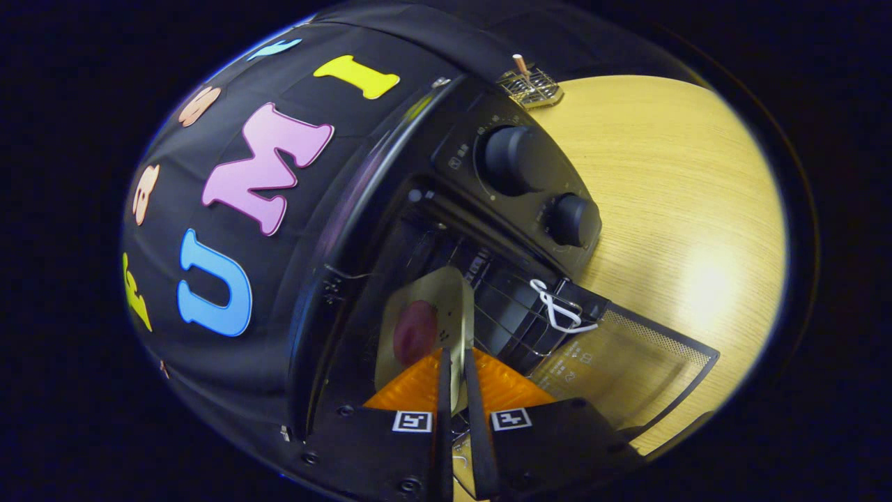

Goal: Open the toaster oven, put the food inside, and close the toaster oven door.

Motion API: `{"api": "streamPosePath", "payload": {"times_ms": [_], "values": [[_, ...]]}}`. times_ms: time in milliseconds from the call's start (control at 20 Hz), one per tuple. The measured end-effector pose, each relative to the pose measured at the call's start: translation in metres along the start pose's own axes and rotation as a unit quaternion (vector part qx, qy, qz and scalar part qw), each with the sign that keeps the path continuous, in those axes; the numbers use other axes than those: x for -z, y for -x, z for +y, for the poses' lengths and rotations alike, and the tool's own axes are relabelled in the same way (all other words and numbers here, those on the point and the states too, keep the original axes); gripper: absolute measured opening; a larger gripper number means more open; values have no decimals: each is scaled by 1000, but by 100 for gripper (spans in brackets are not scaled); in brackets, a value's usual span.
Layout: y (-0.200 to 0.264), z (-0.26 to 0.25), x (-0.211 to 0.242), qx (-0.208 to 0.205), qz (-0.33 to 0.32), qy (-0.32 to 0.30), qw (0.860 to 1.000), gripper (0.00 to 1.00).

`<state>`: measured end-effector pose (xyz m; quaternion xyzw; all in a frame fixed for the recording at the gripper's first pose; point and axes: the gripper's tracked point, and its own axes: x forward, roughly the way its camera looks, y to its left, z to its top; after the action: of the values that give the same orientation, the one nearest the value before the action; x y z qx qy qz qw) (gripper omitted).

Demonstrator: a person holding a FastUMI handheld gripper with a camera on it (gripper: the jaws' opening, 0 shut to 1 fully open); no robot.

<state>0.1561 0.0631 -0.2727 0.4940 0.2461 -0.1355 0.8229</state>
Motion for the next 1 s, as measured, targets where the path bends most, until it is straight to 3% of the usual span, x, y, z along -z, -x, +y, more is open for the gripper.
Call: {"api": "streamPosePath", "payload": {"times_ms": [100,200,300,450,700,1000], "values": [[10,6,4,-11,10,9,1000,37],[21,6,8,-16,22,17,999,76],[34,6,14,-23,31,31,999,78],[55,3,23,-30,49,53,997,99],[92,-4,30,-38,69,97,992,99],[127,-18,43,-50,85,202,974,99]]}}
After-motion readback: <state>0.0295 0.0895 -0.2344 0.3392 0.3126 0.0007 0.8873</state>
